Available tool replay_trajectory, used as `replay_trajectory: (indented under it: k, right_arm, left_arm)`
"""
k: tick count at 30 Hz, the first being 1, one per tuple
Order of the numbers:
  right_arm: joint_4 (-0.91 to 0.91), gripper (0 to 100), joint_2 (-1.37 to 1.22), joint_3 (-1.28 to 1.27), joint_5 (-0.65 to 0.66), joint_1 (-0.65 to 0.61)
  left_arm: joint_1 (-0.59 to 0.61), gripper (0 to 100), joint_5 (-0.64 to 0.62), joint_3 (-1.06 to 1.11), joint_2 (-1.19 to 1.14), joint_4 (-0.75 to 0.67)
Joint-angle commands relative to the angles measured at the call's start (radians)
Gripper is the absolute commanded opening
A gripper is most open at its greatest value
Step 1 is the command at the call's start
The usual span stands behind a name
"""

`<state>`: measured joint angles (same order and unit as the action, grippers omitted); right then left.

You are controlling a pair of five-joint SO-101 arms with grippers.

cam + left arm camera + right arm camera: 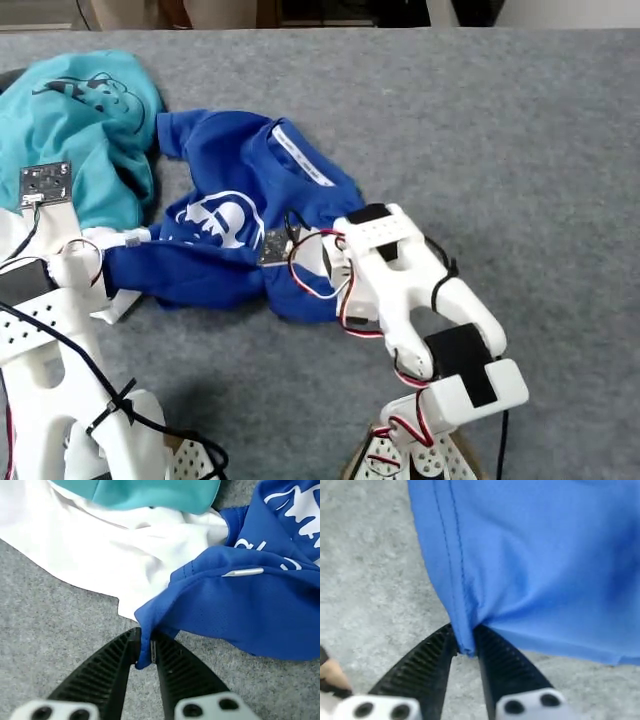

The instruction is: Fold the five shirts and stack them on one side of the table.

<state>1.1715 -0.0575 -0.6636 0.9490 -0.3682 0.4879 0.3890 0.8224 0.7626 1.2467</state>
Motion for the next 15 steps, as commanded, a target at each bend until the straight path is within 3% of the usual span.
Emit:
replay_trajectory:
  k: [1,8,15]
  right_arm:
    - [0.091,0.1,0.018,0.076,0.003,-0.008]
    - [0.308,0.2,0.292,0.303,0.002,0.024]
    - [0.486,0.2,0.647,0.662,0.002,0.028]
  left_arm:
    - [0.009,2,0.011,-0.044,0.016,0.008]
    - [0.0,2,0.005,-0.218,0.016,0.097]
    - [-0.035,2,-0.055,-0.686,0.013,0.281]
